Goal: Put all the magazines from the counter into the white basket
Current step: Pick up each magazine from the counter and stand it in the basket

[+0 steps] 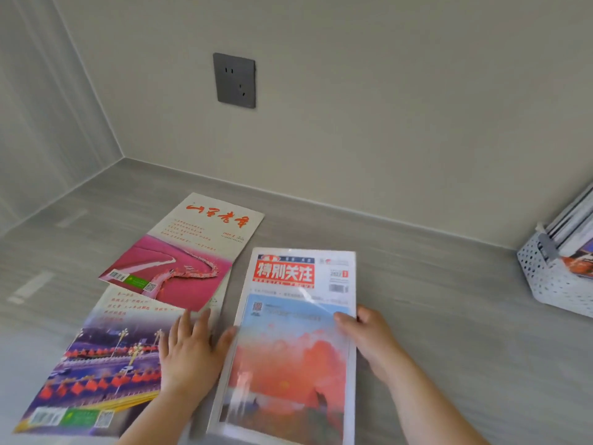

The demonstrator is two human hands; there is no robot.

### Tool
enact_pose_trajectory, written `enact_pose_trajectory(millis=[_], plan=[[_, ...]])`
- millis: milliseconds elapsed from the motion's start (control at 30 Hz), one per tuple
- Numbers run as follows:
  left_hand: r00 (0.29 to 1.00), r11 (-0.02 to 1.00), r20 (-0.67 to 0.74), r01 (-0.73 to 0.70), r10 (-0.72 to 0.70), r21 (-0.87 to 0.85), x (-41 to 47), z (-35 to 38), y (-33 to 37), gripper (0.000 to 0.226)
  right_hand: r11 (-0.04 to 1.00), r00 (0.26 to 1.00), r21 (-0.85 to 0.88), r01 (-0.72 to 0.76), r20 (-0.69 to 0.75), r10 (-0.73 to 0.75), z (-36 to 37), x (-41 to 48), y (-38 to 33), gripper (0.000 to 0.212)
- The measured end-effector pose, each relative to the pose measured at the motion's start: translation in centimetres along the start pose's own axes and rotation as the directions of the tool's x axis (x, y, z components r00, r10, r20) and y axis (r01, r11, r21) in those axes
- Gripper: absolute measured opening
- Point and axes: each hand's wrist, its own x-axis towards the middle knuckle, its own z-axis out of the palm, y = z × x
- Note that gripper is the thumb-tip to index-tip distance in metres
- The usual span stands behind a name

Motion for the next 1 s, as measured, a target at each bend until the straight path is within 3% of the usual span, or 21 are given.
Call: enact_pose_trajectory(millis=[100, 200, 367, 500, 700, 867, 1000], plan=[[0.993, 0.965, 0.028, -0.101, 0.111, -0.244, -0.7, -0.5, 4.6, 0.057, 0.999, 0.998, 0.004, 0.053, -0.019, -0.053, -4.0, -0.8, -1.4, 0.019], [0.954, 0.794, 0.155, -0.118, 0.258, -0.596, -1.8, -0.9, 10.3, 0.038, 0.996, 0.994, -0.009, 0.089, -0.069, -0.089, -8.5, -1.8, -2.8, 0.016], [0.911, 0.762, 0.094, -0.276, 0.402, -0.586, -3.1, -0.2, 19.4, 0.026, 0.981, 0.972, -0.06, 0.187, -0.137, -0.193, -18.0, -3.9, -4.7, 0.026], [0.847, 0.697, 0.037, -0.411, 0.53, -0.588, -5.1, 0.4, 28.6, 0.03, 0.967, 0.926, -0.137, 0.213, -0.287, -0.244, -26.8, -5.4, -5.6, 0.024], [0.766, 0.596, -0.026, -0.521, 0.643, -0.611, -7.4, 2.7, 43.3, 0.017, 0.96, 0.781, -0.2, 0.195, -0.56, -0.276, -39.2, -6.4, -5.9, 0.028], [0.733, 0.559, -0.105, -0.595, 0.672, -0.577, -7.6, 4.9, 52.8, 0.008, 0.95, 0.678, -0.187, 0.251, -0.667, -0.31, -46.7, -5.2, -6.4, 0.02], [0.737, 0.572, -0.122, -0.607, 0.665, -0.551, -6.7, 6.0, 57.9, 0.02, 0.934, 0.606, -0.171, 0.315, -0.721, -0.336, -50.7, -3.0, -6.3, 0.031]])
